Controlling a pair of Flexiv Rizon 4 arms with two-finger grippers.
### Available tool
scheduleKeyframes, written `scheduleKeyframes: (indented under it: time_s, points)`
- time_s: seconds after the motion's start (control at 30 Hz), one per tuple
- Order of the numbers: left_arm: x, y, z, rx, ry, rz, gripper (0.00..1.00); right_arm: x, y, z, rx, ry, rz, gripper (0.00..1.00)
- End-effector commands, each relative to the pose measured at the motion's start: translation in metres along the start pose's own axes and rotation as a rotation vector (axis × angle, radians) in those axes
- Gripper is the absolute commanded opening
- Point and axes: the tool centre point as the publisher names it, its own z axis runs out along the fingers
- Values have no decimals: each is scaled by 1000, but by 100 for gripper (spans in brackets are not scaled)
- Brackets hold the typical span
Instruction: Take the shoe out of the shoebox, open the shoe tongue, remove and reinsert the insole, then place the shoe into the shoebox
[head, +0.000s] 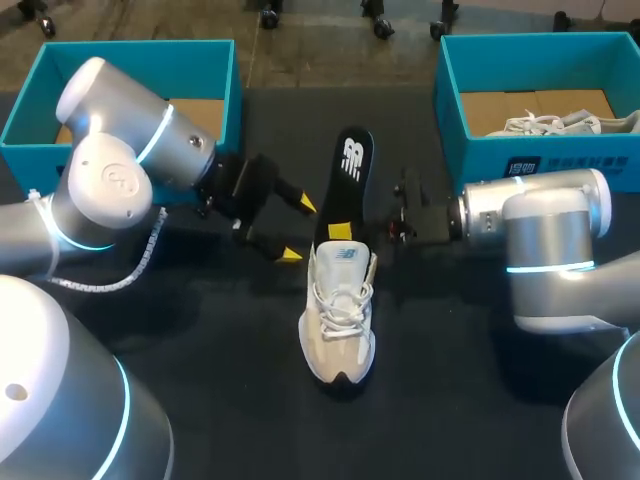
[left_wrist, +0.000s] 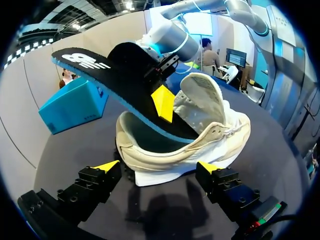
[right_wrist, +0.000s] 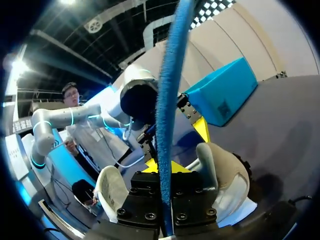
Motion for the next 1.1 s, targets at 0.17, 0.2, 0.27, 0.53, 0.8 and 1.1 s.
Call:
scheduleKeyframes:
  time_s: [0.17,0.2,0.27,0.53,0.8,1.1]
  points:
    - [1,-1,-1,-3,0,-2,100,3,-18,5,22,0,56,0]
    - [0,-1,-1,-2,0,-2,100,4,-22,7,31,-4,77,0]
    - [-1,-1,-1,-2,0,-1,100,5,-26,9,40,-9,98,0]
    - [-2,1,0,0,6,-7,100,7,-35,10,59,-20,146,0]
    - [-3,3,-1,4,4,-9,100,12,-7,1,96,-62,83,35]
    - [-3,7,-4,8,-5,-17,100,2,13,-9,138,-63,61,31]
